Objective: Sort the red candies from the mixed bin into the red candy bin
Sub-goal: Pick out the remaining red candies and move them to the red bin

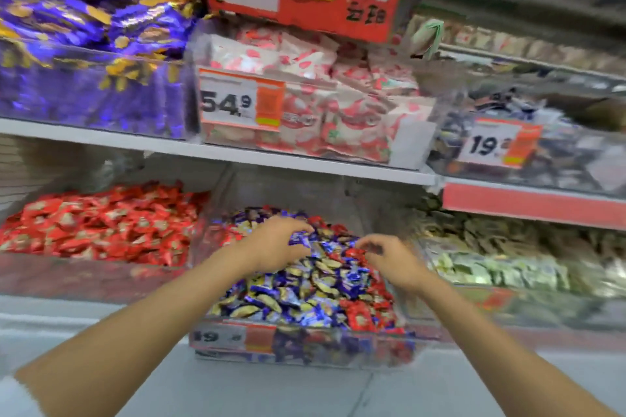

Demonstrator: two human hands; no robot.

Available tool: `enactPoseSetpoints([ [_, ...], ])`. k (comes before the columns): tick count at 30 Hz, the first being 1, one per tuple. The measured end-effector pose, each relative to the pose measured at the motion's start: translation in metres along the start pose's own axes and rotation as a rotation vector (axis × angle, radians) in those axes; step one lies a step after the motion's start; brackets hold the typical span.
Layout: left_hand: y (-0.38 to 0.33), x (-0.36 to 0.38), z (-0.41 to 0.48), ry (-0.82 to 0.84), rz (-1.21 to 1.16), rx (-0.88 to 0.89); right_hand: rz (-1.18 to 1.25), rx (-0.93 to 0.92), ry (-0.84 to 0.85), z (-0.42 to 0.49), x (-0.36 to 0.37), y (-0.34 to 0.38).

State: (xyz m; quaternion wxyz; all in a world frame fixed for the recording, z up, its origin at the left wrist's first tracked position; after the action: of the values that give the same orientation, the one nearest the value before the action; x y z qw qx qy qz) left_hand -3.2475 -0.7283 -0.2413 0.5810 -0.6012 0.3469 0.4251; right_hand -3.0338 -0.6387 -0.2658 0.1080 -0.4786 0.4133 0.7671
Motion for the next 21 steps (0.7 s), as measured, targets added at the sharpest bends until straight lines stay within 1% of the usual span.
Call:
enactPoseSetpoints([
  [4,0.013,0.024,0.028,0.039,0.133,-0.086,0.087,0.025,0.096,0.023,0.023,0.000],
  [6,0.016,0.028,0.032,0.052,0.218,-0.093,0.113,0.002,0.157,0.029,0.036,-0.002],
  [9,0.017,0.032,0.032,0.061,0.259,-0.082,0.158,0.039,0.212,0.031,0.043,-0.006],
  [11,0.019,0.031,0.028,0.057,0.228,-0.066,0.197,0.038,0.242,0.029,0.040,-0.002],
  [13,0.020,0.028,0.025,0.035,0.139,-0.065,0.221,0.040,0.236,0.022,0.028,0.003],
  [17,-0.007,0.020,0.014,-0.077,-0.001,0.039,0.218,0.008,0.105,-0.001,-0.009,0.017],
  [18,-0.019,0.022,0.011,-0.056,-0.067,0.078,0.205,0.011,0.078,-0.009,-0.019,0.019],
  [19,-0.032,0.026,0.008,0.013,-0.145,0.114,0.181,0.014,0.055,-0.017,-0.028,0.019],
  [21,-0.056,0.042,-0.003,0.224,-0.210,0.183,0.165,0.030,0.022,-0.034,-0.043,0.022],
])
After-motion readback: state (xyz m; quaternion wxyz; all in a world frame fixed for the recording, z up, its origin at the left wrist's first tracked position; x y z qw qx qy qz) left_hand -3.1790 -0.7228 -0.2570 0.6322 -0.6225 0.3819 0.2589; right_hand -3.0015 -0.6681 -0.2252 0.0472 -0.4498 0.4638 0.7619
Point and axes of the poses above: each hand's wrist, its own z-axis towards the middle knuckle, its own x-axis out of the palm, y = z × x, the point moved 2 cm from there along z, towards the middle knuckle, and after that the axes turned 11 degrees about -x, right-handed, at the moved point
